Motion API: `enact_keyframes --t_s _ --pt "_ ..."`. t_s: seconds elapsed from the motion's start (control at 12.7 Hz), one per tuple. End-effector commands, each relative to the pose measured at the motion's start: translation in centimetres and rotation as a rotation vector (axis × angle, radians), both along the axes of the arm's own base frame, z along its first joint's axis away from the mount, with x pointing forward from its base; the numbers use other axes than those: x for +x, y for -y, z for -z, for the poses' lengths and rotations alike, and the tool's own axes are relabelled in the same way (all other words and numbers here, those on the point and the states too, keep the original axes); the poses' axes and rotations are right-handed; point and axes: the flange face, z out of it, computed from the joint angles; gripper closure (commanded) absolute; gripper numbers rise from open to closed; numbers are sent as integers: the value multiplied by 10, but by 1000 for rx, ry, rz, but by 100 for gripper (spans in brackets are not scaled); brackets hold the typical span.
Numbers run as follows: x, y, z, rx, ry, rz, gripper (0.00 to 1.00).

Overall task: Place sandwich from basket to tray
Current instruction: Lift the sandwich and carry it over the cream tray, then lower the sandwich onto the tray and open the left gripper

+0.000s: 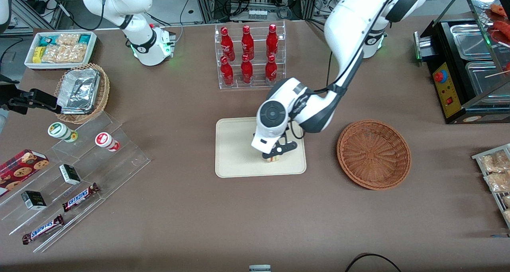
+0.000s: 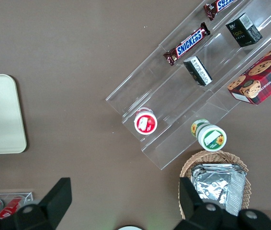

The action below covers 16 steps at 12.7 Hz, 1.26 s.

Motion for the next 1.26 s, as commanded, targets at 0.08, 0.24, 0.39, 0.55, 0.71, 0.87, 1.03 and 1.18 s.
enact_keyframes --t_s 0.08,0.24,0.39,0.55,0.71,0.87,1.03,1.18 --pt "-2 32 16 78 45 -30 100" --pt "-3 35 22 82 42 -45 100" --pt "-4 37 24 84 41 -51 100" --pt "-4 35 29 88 39 -59 100" --pt "-3 34 27 86 38 -57 1" --pt "-2 34 23 85 41 -60 0" --pt "1 33 -1 60 54 -73 0" --pt "2 33 -31 36 68 -70 0"
